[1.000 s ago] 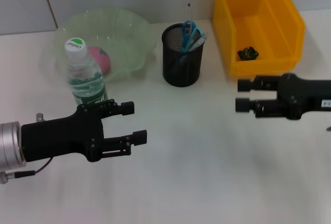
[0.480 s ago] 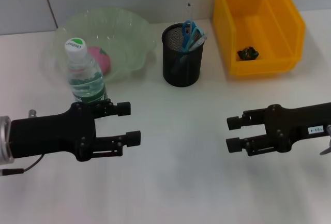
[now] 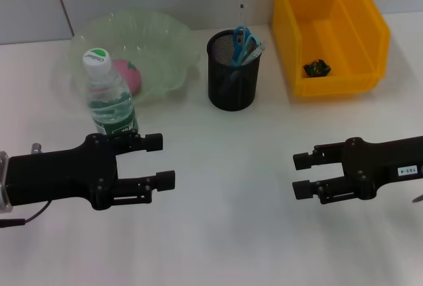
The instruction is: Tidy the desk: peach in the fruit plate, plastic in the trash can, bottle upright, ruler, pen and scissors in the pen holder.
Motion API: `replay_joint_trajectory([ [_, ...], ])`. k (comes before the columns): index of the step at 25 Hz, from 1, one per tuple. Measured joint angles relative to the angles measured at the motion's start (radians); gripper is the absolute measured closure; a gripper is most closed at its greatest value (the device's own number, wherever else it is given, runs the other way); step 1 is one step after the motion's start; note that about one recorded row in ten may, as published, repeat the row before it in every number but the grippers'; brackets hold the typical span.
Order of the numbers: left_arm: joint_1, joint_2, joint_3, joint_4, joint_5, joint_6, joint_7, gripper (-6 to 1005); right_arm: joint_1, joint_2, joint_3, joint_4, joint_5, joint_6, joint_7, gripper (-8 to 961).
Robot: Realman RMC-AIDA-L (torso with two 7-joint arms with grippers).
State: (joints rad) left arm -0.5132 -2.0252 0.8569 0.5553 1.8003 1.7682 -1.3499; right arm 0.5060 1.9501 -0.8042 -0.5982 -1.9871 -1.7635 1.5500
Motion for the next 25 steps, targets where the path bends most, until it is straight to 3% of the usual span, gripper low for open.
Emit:
replay_joint_trajectory([
  [25, 0.000, 0.003, 0.004, -0.001, 0.044, -0.001, -0.013, 206, 0.001, 0.010, 0.003, 0.000, 0.006, -0.001, -0.019, 223],
])
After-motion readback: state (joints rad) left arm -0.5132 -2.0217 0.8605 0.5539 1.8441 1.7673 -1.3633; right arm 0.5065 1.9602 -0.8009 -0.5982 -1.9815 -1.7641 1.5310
